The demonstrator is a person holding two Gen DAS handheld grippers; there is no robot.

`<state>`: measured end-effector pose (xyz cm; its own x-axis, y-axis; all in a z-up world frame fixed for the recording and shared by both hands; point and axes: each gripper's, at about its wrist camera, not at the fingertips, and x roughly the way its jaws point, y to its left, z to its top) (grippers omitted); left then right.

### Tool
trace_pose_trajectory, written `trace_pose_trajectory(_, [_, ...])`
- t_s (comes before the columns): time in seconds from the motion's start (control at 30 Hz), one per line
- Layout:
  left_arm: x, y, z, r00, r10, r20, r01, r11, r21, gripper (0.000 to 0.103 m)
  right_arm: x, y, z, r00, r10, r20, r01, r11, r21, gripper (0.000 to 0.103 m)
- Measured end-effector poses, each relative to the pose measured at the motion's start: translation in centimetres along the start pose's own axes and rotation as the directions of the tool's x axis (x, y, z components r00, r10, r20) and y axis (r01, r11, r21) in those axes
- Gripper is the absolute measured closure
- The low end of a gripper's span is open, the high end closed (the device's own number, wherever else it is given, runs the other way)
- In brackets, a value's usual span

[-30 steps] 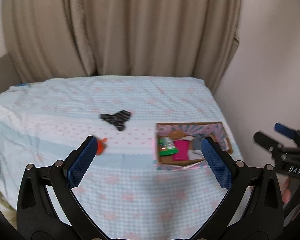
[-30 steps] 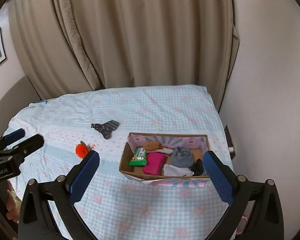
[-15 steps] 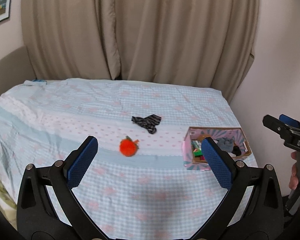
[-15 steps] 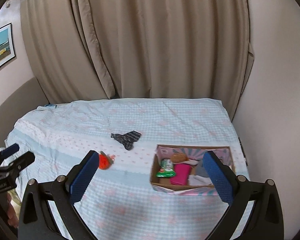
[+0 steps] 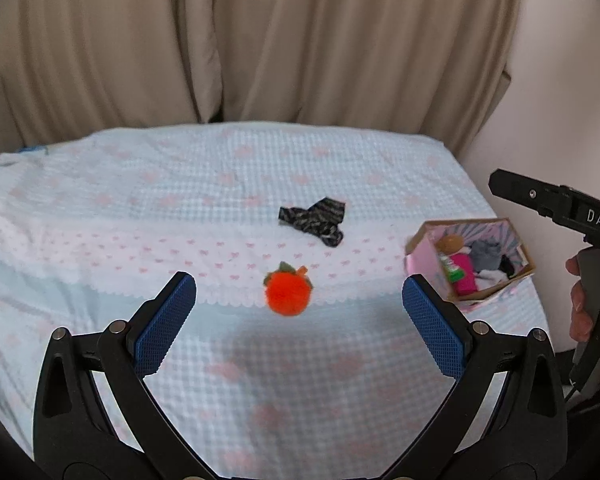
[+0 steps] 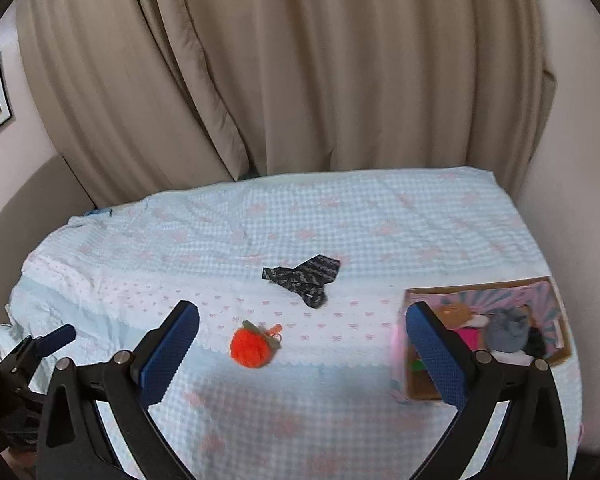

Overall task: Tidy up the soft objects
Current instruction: 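Move the left tool to the orange pompom while the right tool reaches the black cloth, then grasp the orange pompom with the left tool while the right tool grasps the black cloth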

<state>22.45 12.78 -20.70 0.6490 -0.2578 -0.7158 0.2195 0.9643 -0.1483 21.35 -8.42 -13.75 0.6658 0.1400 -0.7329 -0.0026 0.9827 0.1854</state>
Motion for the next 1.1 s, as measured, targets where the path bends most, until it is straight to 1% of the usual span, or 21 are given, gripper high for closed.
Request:
trace_pose_trajectory(0.03, [2.0, 0.7, 0.0, 1.0, -0.01, -0.017, 0.01, 1.0, 0.0, 0.0, 1.4, 0.3, 0.1, 1.0, 0.003, -0.008, -0.003, 1.0, -0.002, 0.0])
trace_pose_trajectory(0.17, [7.9, 2.4, -0.7, 0.998, -0.036, -0.056, 0.035, 0.999, -0.009, 0.0, 7.3, 0.5, 0.2, 0.998, 0.015, -0.054, -0.016, 1.0, -0.016, 0.0])
trace_pose_trajectory(0.33, [14.8, 3.3, -2.2, 0.993, -0.068, -0.1, 0.065, 0.998, -0.026, 0.0, 15.0, 0.4, -0.4, 0.995, 0.029, -0.1, -0.034, 0.998, -0.056, 0.0])
trace_pose_trajectory(0.43, [19.1, 3.2, -3.5, 0.988, -0.08, -0.13, 0.078, 0.997, -0.015, 0.0, 19.3, 0.2, -0.8, 0.989, 0.047, -0.137, -0.057, 0.996, -0.07, 0.0])
trace_pose_trajectory(0.57, [23.4, 3.0, -5.3, 0.985, -0.087, -0.149, 0.087, 0.996, -0.008, 0.001, 25.3, -0.2, -1.5, 0.983, 0.061, -0.173, -0.081, 0.991, -0.11, 0.0])
trace_pose_trajectory(0.67, [26.1, 2.9, -6.3, 0.984, -0.083, -0.159, 0.083, 0.997, -0.007, 0.004, 28.8, -0.2, -1.8, 0.978, 0.069, -0.195, -0.096, 0.986, -0.136, 0.0])
trace_pose_trajectory(0.77, [28.5, 3.2, -6.8, 0.981, -0.096, -0.171, 0.093, 0.995, -0.025, 0.013, 31.9, 0.2, -2.0, 0.975, 0.065, -0.211, -0.106, 0.977, -0.186, 0.0])
trace_pose_trajectory(0.83, [29.9, 3.2, -7.0, 0.978, -0.1, -0.183, 0.096, 0.995, -0.032, 0.021, 33.9, 0.4, -2.0, 0.973, 0.063, -0.223, -0.112, 0.97, -0.215, 0.006])
trace_pose_trajectory(0.87, [30.4, 3.2, -7.1, 0.976, -0.103, -0.189, 0.099, 0.995, -0.034, 0.023, 34.8, 0.5, -2.0, 0.971, 0.062, -0.233, -0.115, 0.968, -0.222, 0.01])
trace_pose_trajectory(0.9, [30.8, 3.3, -7.2, 0.975, -0.107, -0.194, 0.102, 0.994, -0.036, 0.027, 35.8, 0.7, -2.0, 0.968, 0.058, -0.243, -0.116, 0.966, -0.232, 0.012])
trace_pose_trajectory(0.93, [31.4, 3.3, -7.3, 0.974, -0.109, -0.2, 0.105, 0.994, -0.035, 0.033, 36.4, 0.7, -2.1, 0.967, 0.056, -0.248, -0.117, 0.964, -0.24, 0.014])
trace_pose_trajectory(0.97, [31.5, 3.2, -7.5, 0.972, -0.107, -0.207, 0.103, 0.994, -0.032, 0.036, 37.1, 0.8, -2.2, 0.966, 0.053, -0.255, -0.118, 0.962, -0.248, 0.017])
trace_pose_trajectory(1.03, [31.9, 3.2, -7.8, 0.974, -0.085, -0.209, 0.084, 0.996, -0.013, 0.045, 38.5, 1.0, -2.4, 0.96, 0.042, -0.278, -0.118, 0.958, -0.262, 0.027])
trace_pose_trajectory(1.07, [31.8, 3.1, -7.9, 0.976, -0.079, -0.203, 0.08, 0.997, -0.003, 0.046, 39.0, 1.1, -2.7, 0.956, 0.036, -0.29, -0.117, 0.956, -0.268, 0.035])
trace_pose_trajectory(1.1, [31.8, 3.1, -7.9, 0.977, -0.075, -0.202, 0.077, 0.997, 0.004, 0.053, 39.4, 1.0, -2.9, 0.954, 0.024, -0.299, -0.11, 0.955, -0.274, 0.039])
